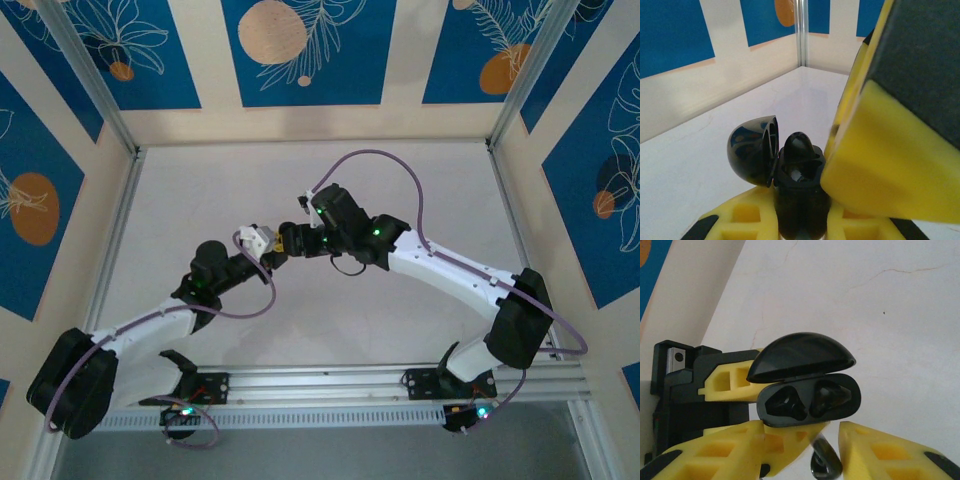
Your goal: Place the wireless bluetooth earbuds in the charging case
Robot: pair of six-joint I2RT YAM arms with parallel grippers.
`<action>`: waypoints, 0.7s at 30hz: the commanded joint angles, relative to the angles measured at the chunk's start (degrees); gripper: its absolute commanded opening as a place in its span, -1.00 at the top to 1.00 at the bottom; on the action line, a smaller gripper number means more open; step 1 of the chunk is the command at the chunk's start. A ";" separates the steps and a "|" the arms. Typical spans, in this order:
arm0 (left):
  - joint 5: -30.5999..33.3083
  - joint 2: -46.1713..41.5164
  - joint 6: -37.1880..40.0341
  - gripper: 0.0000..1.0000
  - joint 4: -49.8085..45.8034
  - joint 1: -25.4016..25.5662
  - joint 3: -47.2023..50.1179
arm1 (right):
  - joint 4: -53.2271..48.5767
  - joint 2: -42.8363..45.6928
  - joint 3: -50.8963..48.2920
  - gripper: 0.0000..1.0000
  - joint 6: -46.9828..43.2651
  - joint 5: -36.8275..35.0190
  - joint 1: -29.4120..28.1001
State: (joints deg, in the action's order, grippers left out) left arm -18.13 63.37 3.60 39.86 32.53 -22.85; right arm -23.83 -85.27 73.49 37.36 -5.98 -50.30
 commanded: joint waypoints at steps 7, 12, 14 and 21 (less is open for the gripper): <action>0.29 -2.64 0.99 0.66 2.57 0.36 -0.22 | -0.23 2.48 0.27 0.03 -1.04 0.11 -0.41; 2.63 -2.88 1.06 0.66 1.91 0.42 0.17 | -1.25 3.77 -0.44 0.02 -1.80 -0.11 0.43; 4.18 -3.12 0.66 0.66 0.84 0.29 0.22 | -2.31 4.42 -0.52 0.02 -2.67 0.24 1.00; 10.73 -4.19 -6.02 0.66 -1.39 -2.85 2.01 | -6.42 3.99 -0.47 0.05 -4.52 5.06 2.59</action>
State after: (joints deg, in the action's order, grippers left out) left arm -10.79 60.62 1.17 39.11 31.38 -21.82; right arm -27.20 -82.08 73.47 34.59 -3.97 -47.81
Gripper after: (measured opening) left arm 0.176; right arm 0.479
